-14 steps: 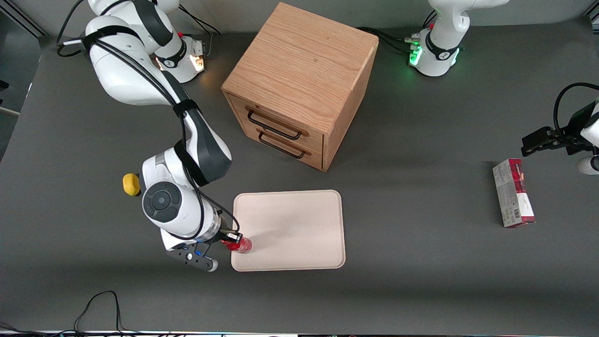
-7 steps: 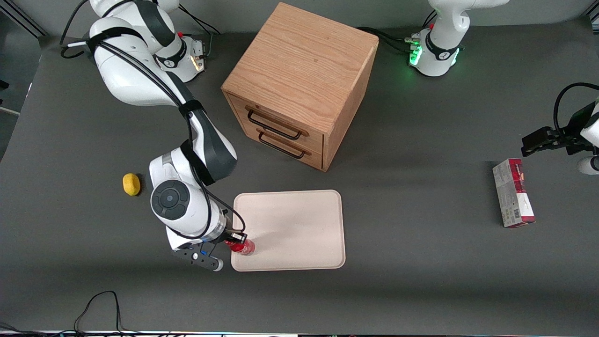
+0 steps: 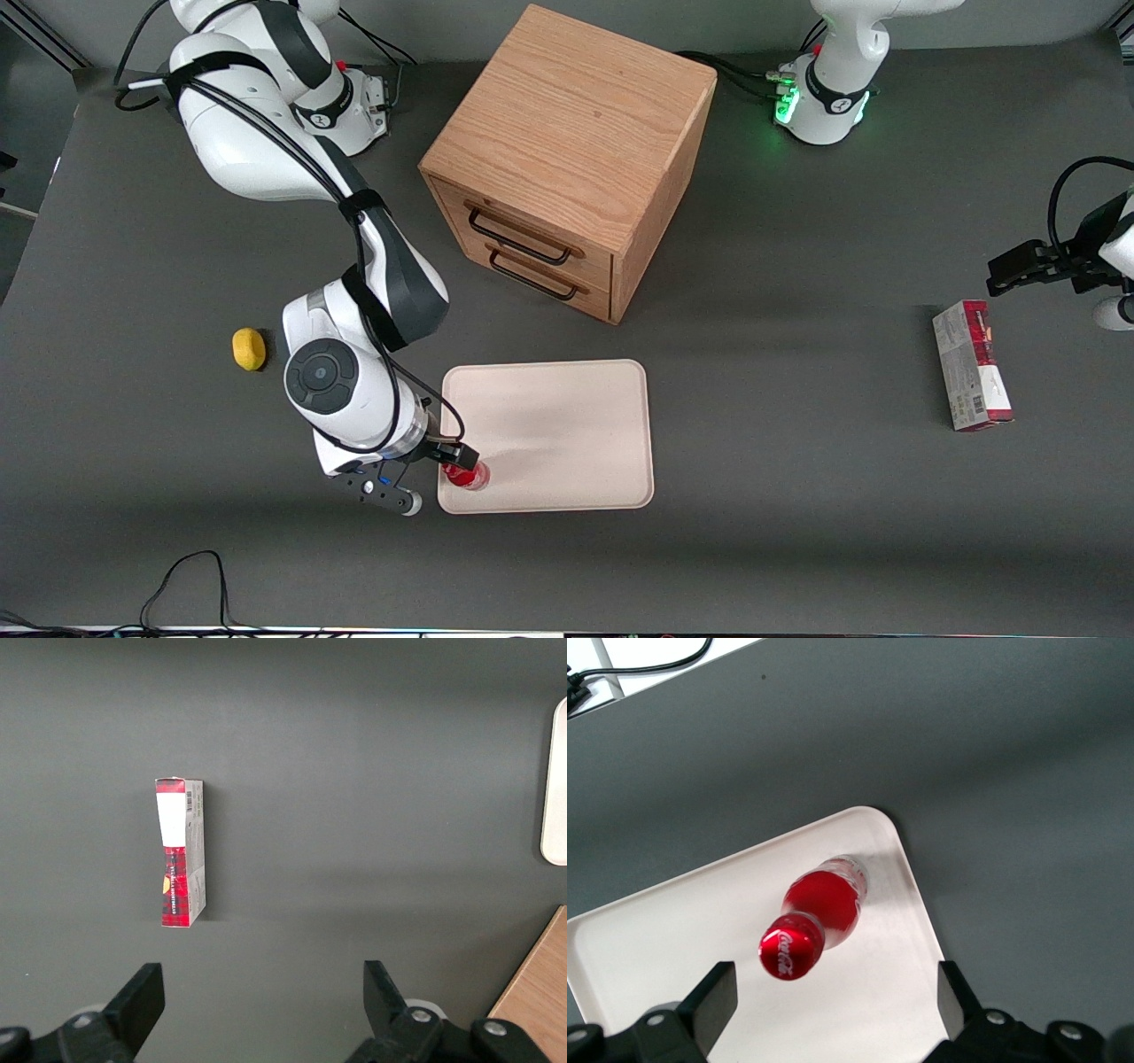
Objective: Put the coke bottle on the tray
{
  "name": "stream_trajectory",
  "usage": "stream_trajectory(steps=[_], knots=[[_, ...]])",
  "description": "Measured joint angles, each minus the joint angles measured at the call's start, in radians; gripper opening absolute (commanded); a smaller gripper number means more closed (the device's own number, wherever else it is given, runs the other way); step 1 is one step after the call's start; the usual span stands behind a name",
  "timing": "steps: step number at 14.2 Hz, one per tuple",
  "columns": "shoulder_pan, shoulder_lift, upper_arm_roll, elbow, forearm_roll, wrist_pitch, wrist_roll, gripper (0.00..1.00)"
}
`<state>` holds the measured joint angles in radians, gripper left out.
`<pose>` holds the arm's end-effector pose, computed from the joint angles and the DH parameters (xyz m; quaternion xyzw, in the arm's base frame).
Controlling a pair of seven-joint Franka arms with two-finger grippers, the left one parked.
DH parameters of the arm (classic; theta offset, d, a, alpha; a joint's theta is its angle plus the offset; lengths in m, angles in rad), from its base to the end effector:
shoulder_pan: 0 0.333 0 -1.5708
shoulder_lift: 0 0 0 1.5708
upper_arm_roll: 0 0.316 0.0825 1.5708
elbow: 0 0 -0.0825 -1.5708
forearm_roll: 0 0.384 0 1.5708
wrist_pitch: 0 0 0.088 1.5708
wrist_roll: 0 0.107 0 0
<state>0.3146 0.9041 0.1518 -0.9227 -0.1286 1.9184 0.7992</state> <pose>0.7286 0.3034 0.3514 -0.9828 0.1779 -0.0419 0.0265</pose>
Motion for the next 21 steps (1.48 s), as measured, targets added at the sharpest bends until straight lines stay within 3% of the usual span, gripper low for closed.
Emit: stream_trajectory(steps=[8,15,18,21], knots=[[0.0,0.003,0.0,0.004,0.0,-0.002,0.0,1.0],[-0.024,-0.071,-0.002,0.009,0.003,-0.176,-0.072,1.0],[-0.092,-0.2,-0.002,-0.115,0.02,-0.218,-0.224,1.0],[-0.177,-0.415,-0.015,-0.373,0.075,-0.229,-0.43,1.0]])
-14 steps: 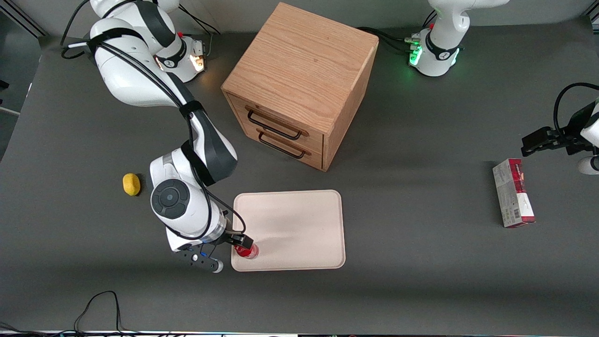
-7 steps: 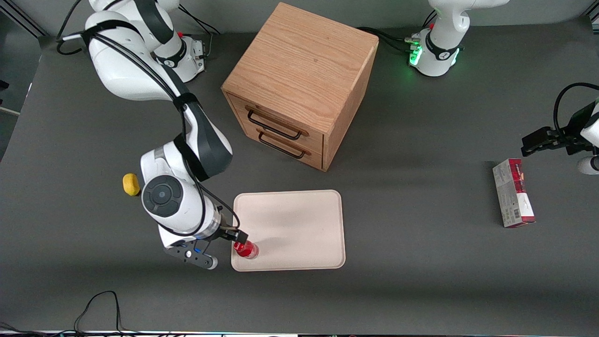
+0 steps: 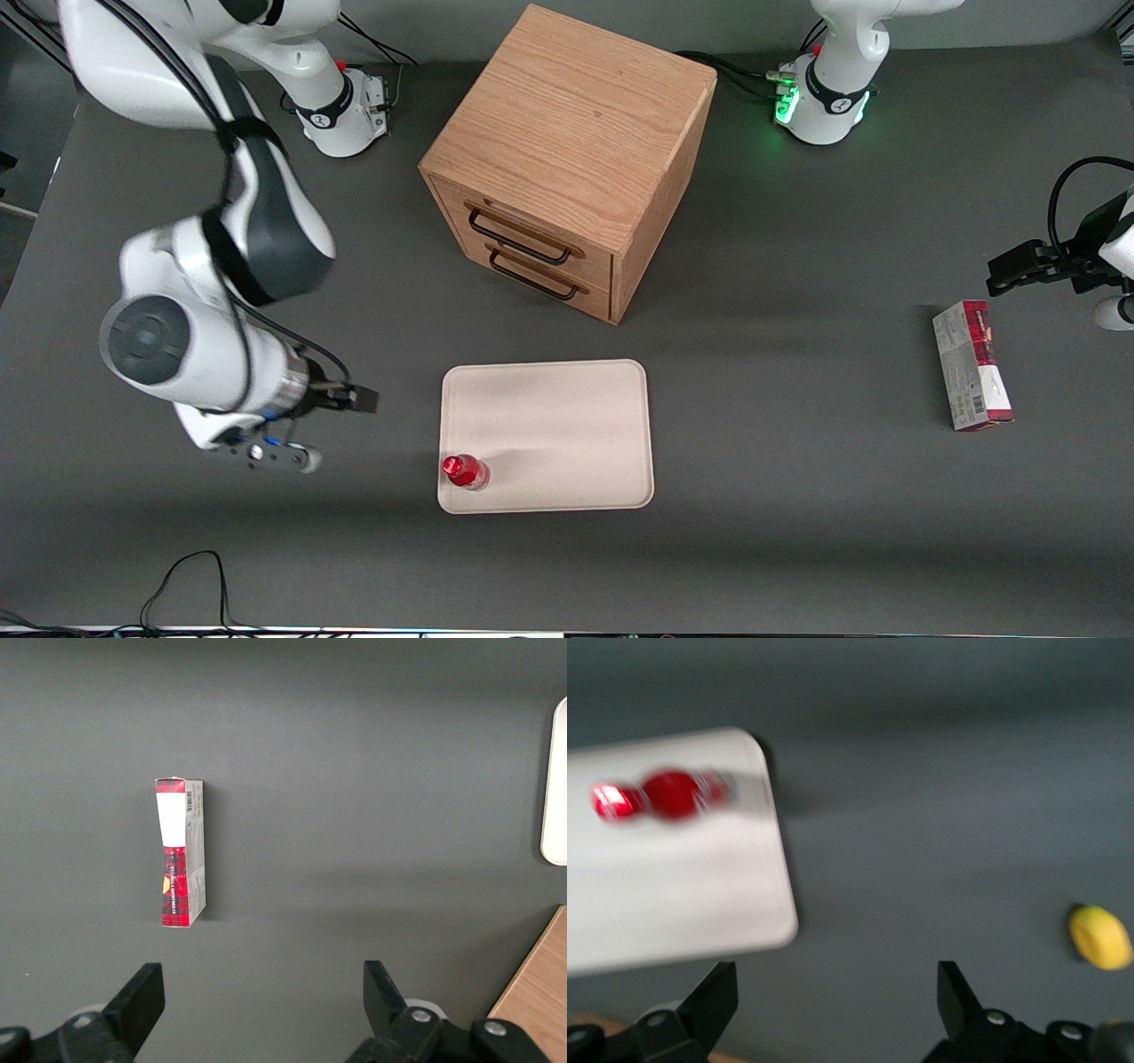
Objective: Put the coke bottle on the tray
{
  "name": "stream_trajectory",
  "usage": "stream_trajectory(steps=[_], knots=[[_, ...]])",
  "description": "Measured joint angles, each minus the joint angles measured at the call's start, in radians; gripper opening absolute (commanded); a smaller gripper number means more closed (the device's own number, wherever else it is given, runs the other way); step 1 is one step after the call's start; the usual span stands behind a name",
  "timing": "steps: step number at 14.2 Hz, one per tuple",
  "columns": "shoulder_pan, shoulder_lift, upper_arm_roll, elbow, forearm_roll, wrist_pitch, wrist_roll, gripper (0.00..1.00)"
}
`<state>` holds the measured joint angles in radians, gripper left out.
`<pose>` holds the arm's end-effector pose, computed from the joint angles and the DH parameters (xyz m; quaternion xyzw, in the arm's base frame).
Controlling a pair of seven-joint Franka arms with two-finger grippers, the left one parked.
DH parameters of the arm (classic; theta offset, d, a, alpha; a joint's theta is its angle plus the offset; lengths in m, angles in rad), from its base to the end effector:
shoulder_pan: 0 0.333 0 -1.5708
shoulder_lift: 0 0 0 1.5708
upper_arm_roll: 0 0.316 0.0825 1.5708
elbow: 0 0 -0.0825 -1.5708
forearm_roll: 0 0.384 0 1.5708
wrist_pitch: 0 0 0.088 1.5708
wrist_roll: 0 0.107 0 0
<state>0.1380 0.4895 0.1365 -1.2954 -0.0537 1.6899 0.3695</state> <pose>0.6716 0.1639 0.4595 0.9977 -0.0495 -0.0448 0.0088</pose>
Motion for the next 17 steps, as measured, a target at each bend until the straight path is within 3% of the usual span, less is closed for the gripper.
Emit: stream_trajectory(steps=[3,7,11,17], knots=[[-0.022,-0.241,-0.075,-0.304,0.055,0.052,-0.171,1.0],[-0.02,-0.529,-0.144,-0.609,0.058,0.075,-0.355,1.0],[0.022,-0.627,-0.226,-0.623,0.059,0.016,-0.436,1.0],[0.006,-0.626,-0.233,-0.512,0.059,-0.071,-0.439,1.0]])
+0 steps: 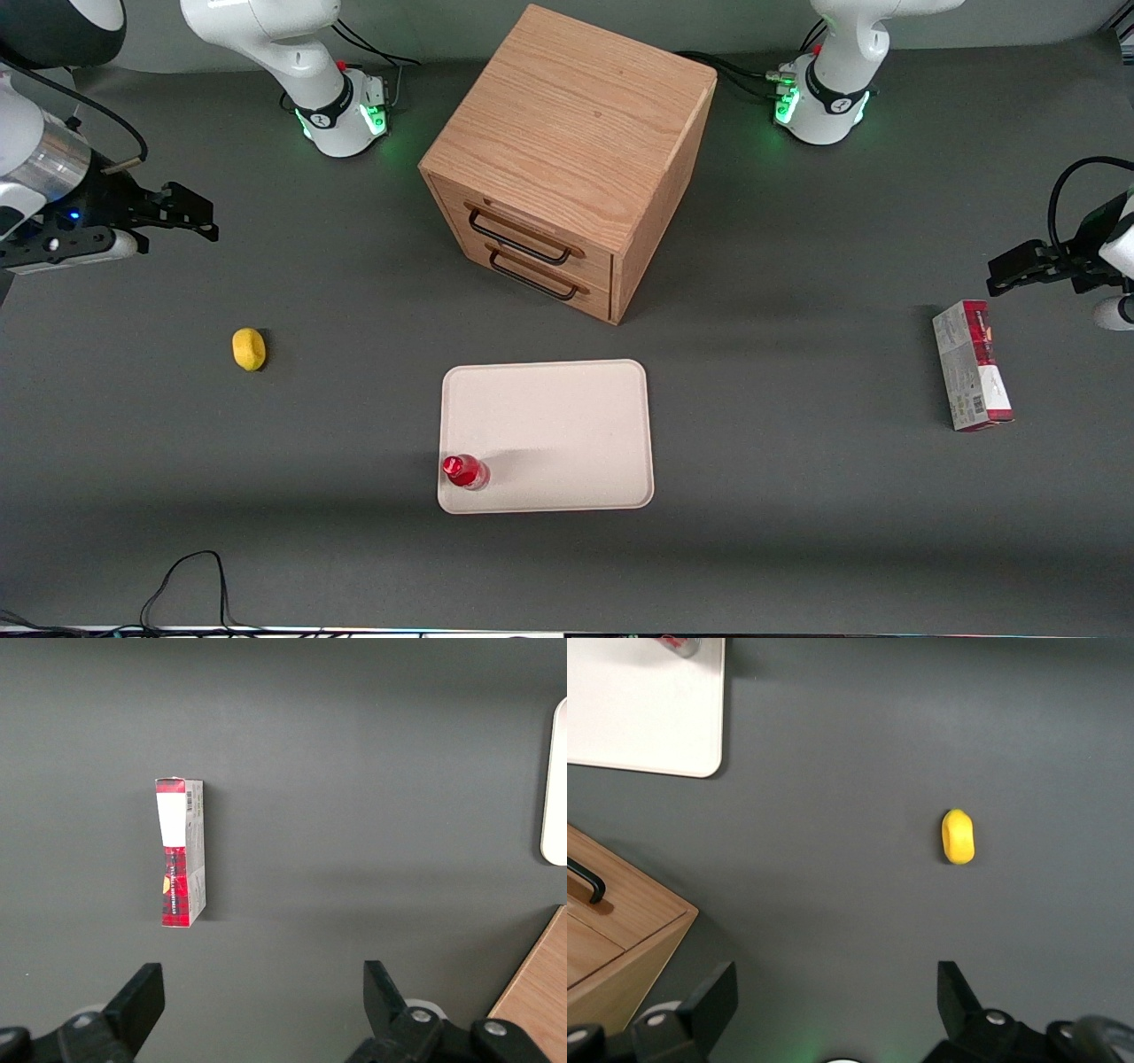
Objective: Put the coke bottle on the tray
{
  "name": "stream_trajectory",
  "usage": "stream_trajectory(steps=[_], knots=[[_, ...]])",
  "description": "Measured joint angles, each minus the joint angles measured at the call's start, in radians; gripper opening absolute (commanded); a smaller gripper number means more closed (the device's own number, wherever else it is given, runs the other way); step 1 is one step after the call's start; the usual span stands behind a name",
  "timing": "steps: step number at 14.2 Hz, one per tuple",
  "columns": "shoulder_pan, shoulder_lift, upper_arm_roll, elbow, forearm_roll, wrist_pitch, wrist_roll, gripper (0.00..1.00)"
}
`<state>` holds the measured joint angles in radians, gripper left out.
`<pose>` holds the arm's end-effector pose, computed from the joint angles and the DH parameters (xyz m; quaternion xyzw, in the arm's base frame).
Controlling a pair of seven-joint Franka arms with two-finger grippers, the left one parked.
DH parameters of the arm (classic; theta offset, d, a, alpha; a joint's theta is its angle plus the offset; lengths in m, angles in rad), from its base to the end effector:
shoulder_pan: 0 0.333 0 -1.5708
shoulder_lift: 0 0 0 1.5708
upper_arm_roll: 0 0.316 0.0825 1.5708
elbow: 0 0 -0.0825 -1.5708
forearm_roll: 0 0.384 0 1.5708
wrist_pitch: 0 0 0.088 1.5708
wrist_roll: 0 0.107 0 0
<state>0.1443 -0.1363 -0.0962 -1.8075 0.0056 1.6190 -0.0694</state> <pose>0.5111 0.0223 0.5891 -0.9979 -0.0591 0.0263 0.0096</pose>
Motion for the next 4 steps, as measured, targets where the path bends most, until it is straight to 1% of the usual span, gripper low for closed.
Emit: stream_trajectory(steps=[4], knots=[[-0.012,0.01,0.021,0.024,0.0,-0.033,0.0,1.0]])
